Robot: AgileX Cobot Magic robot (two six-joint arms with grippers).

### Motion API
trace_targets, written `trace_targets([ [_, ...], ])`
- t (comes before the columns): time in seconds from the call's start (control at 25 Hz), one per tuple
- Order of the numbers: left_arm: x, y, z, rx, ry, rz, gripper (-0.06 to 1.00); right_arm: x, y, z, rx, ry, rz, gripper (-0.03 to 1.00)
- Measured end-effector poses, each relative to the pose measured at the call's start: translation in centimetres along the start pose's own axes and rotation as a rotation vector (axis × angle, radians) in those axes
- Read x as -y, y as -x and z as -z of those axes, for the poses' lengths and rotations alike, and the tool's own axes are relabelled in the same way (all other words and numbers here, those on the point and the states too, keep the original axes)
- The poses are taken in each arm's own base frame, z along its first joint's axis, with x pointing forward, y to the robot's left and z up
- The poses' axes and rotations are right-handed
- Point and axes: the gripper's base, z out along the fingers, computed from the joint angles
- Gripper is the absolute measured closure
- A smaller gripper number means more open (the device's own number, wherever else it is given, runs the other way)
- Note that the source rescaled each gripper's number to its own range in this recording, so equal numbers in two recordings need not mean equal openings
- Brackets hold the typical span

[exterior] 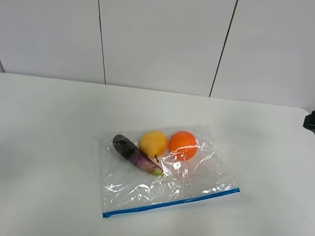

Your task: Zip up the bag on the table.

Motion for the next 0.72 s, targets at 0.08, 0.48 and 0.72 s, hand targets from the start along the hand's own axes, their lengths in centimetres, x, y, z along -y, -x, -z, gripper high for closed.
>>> trace_targets([
  [0.08, 0.0, 0.0, 0.0, 0.000, 0.000, 0.000, -0.04, 0.1, -0.2, 1.9, 0.023, -0.003, -0.002, -0.03],
  [0.48, 0.0, 0.0, 0.0, 0.000, 0.000, 0.000, -0.04, 0.7, -2.8, 8.7, 0.058, -0.020, -0.015, -0.03],
  [0.72, 0.0, 0.0, 0.0, 0.000, 0.000, 0.000, -0.04, 1.0, -5.4, 12.0, 0.044, -0.032, -0.024, -0.03],
])
